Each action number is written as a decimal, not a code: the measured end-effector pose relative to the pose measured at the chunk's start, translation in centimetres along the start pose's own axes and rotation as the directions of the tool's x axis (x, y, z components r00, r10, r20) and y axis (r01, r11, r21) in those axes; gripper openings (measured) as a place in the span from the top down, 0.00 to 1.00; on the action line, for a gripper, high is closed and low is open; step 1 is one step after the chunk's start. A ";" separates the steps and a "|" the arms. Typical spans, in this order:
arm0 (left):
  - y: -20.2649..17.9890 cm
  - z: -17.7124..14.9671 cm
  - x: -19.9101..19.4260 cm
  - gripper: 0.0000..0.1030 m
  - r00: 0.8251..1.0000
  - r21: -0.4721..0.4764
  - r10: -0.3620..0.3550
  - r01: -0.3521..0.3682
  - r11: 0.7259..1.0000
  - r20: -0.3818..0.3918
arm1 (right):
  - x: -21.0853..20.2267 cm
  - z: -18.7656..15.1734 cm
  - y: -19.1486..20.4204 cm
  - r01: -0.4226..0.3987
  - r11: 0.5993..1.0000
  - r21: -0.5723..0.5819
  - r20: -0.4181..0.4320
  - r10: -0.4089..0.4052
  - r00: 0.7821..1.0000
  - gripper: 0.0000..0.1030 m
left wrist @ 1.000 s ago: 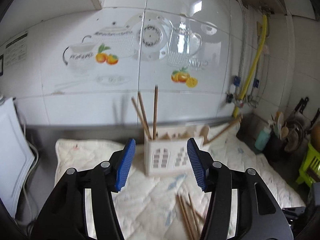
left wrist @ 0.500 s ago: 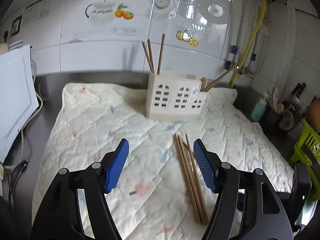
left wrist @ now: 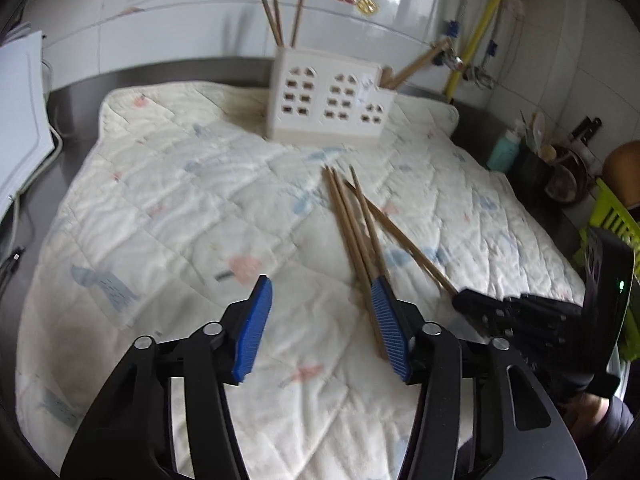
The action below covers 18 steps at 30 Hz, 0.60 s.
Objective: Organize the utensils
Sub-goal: 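Grasp a chopstick from the pile with the right gripper while the left gripper grasps one too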
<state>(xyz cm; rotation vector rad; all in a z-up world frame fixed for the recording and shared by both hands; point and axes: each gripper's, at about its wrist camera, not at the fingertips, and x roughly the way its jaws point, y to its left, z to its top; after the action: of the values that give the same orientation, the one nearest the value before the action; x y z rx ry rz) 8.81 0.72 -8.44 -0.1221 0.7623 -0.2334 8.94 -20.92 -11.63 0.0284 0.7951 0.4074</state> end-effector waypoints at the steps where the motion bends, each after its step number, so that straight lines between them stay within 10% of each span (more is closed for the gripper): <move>1: -0.3 -0.3 0.4 0.55 1.000 0.004 -0.006 0.006 1.000 -0.015 | -0.1 0.0 -0.1 -0.001 1.000 0.002 0.000 0.001 1.000 0.94; 18: -2.8 -3.1 2.9 0.72 0.995 0.090 0.011 -0.002 0.996 -0.095 | -0.6 -0.6 -0.9 -0.022 0.999 0.034 0.003 0.021 1.000 0.94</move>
<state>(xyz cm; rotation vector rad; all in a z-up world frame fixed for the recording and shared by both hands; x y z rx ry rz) 8.18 -2.81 -12.06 -0.0238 0.8454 -0.2684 8.45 -22.01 -11.84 0.0695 0.7996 0.4140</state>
